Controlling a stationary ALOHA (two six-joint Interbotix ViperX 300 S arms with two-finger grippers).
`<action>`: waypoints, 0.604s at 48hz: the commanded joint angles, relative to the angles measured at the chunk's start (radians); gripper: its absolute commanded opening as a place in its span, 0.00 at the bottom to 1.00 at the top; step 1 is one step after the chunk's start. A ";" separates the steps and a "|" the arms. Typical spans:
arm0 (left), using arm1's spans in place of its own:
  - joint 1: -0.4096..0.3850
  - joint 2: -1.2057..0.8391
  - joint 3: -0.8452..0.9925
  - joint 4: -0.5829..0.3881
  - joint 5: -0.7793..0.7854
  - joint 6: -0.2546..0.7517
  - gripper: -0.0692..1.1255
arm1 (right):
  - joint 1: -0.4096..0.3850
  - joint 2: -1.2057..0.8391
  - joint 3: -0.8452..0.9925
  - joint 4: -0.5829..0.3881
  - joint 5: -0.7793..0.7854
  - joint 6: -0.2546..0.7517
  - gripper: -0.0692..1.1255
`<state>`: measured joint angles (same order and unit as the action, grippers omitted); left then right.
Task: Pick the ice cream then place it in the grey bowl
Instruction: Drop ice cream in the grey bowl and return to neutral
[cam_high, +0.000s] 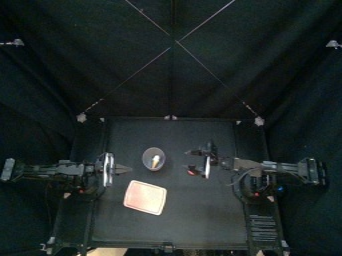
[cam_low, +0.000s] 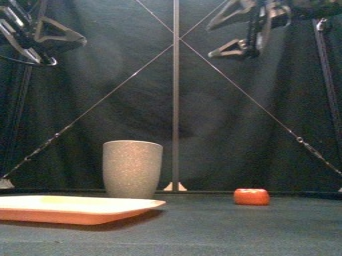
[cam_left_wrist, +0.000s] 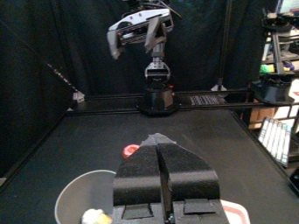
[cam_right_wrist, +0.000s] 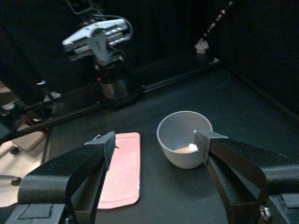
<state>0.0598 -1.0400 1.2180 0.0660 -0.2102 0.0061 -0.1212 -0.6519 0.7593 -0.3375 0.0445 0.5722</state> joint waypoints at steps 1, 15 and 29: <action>0.005 0.000 -0.015 0.002 -0.003 0.000 0.03 | 0.032 -0.189 0.098 0.008 -0.029 0.002 0.92; 0.018 -0.003 -0.029 0.000 -0.011 0.000 0.03 | 0.156 -0.390 0.264 -0.002 -0.066 -0.009 0.92; 0.020 -0.012 -0.038 -0.002 -0.012 0.000 0.03 | 0.210 -0.377 0.308 -0.114 -0.074 -0.008 0.92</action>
<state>0.0767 -1.0508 1.2103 0.0660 -0.2117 0.0061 0.0859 -1.0400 1.0753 -0.4341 -0.0184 0.5660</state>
